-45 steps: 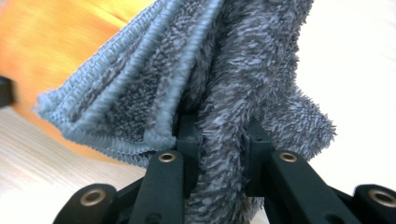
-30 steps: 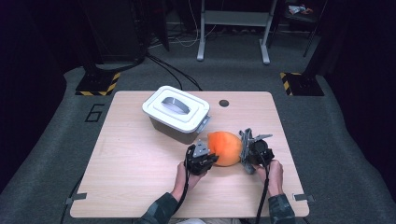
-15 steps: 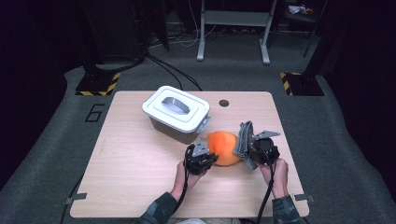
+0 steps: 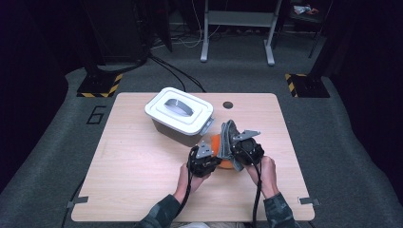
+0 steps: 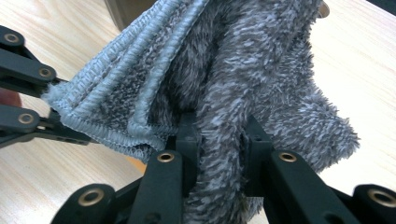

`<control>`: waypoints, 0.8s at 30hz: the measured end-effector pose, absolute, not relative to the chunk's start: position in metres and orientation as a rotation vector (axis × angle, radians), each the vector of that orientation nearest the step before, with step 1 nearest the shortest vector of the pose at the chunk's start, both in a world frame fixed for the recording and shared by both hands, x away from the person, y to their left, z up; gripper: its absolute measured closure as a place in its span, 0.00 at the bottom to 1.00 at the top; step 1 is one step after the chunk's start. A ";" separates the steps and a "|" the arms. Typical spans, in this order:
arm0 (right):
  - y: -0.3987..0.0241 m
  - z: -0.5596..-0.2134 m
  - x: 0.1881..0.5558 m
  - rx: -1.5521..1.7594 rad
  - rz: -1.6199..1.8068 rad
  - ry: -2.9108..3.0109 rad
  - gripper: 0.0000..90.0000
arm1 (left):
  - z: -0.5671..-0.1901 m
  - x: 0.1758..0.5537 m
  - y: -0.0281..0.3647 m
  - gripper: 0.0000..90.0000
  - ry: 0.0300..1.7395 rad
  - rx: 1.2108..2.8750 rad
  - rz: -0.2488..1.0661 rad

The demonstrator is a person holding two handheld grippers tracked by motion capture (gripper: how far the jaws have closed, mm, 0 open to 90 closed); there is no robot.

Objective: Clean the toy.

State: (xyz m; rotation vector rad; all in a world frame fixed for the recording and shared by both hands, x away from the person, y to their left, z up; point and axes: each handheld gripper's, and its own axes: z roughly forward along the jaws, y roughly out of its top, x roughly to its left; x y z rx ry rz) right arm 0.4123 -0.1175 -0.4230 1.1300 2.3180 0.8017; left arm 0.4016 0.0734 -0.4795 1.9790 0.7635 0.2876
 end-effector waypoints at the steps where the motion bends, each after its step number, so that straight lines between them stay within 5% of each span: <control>1: -0.119 -0.423 0.414 1.122 0.797 2.319 0.82 | -0.479 0.401 0.073 0.93 0.765 1.977 0.288; 24: -0.175 -0.461 0.425 1.377 0.709 2.257 0.82 | -0.482 0.402 0.076 0.95 0.795 1.960 0.261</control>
